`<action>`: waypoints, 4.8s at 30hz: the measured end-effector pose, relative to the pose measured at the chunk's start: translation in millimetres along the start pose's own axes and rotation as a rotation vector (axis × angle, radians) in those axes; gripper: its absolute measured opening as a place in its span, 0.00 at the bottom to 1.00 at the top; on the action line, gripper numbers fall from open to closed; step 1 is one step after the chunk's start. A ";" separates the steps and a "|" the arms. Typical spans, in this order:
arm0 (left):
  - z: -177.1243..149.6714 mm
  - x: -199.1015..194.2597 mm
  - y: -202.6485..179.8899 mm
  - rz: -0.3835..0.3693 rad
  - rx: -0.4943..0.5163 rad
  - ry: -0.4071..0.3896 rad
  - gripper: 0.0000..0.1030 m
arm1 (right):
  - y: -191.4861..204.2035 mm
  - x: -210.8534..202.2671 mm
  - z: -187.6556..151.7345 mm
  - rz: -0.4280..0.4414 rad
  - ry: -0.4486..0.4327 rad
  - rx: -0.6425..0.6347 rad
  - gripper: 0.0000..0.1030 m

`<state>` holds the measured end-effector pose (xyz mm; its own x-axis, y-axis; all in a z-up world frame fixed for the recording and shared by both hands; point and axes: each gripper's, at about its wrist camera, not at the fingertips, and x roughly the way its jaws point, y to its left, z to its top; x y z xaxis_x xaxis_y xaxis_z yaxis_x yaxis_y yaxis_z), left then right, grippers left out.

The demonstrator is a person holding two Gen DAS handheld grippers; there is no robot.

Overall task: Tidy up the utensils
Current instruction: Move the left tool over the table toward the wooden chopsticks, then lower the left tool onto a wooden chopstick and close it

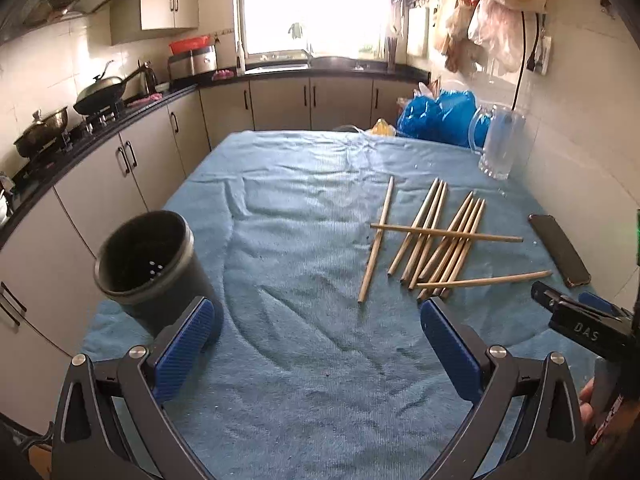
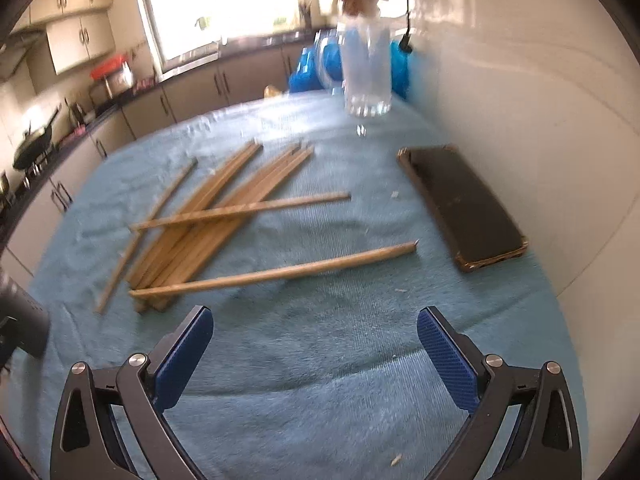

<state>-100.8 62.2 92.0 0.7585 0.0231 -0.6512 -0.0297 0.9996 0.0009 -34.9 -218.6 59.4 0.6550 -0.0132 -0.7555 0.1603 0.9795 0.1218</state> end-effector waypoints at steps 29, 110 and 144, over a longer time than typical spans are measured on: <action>-10.3 -22.4 0.3 -0.004 0.019 -0.022 1.00 | 10.2 -64.6 -20.1 -0.016 -0.224 0.107 1.00; 86.4 140.2 -113.9 -0.099 0.260 0.146 0.78 | -33.6 17.3 6.4 0.060 -0.019 0.155 1.00; 59.1 144.2 -82.7 -0.290 0.083 0.343 0.10 | -17.5 31.5 18.7 0.084 0.005 0.099 1.00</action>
<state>49.6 -16.1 42.8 0.4681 -0.2513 -0.8472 0.2149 0.9623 -0.1667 -3.2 -239.9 45.4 0.6658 0.0696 -0.7429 0.1772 0.9524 0.2480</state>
